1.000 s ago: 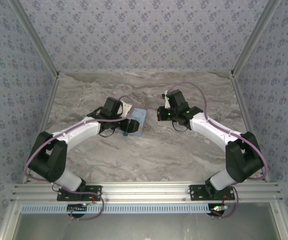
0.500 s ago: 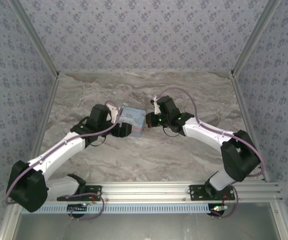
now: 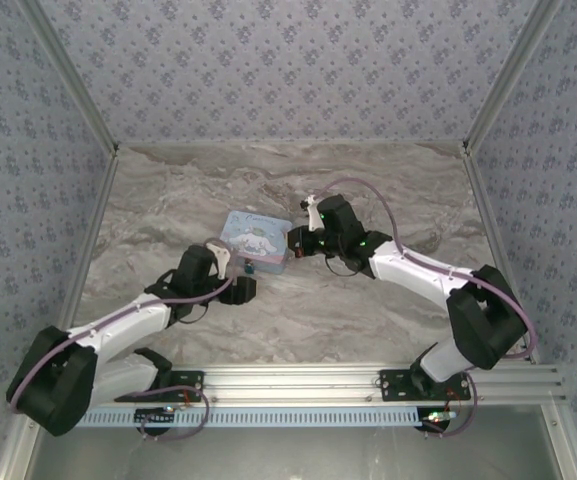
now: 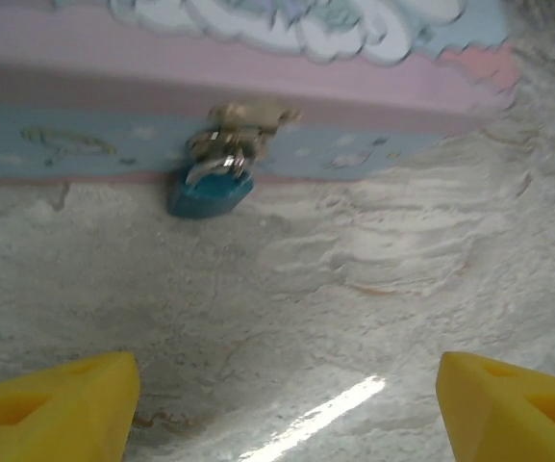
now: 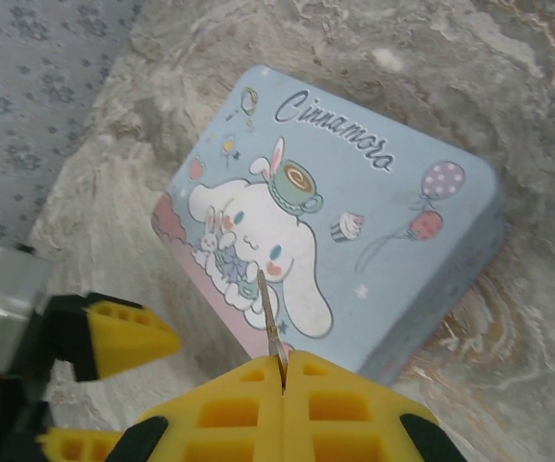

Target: Unlock the padlock with the key

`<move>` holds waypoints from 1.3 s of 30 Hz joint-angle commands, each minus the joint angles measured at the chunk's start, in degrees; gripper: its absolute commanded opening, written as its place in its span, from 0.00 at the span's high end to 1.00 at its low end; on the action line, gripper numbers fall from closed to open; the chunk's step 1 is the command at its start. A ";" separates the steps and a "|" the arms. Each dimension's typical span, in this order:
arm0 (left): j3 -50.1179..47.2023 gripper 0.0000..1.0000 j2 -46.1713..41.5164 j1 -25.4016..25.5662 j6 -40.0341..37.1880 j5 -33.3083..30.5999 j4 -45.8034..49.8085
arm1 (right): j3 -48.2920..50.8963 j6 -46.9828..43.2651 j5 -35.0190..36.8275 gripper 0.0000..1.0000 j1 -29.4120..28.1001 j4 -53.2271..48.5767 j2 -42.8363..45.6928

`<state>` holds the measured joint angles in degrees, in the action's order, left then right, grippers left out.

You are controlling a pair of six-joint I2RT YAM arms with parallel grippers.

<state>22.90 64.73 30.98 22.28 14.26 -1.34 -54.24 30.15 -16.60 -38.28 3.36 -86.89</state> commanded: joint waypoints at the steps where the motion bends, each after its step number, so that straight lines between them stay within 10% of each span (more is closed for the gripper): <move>1: -0.38 0.20 3.11 0.13 0.77 0.58 -10.97 | -0.47 4.37 -5.03 1.00 0.98 6.05 -4.41; 39: -1.05 0.35 19.84 0.22 -2.68 -6.92 -26.37 | -12.11 4.30 1.81 1.00 -1.34 -6.50 -19.62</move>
<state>22.28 82.83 30.98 19.59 7.44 -24.21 -66.04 34.96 -16.71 -39.16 2.09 -104.79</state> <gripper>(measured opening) 0.650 0.059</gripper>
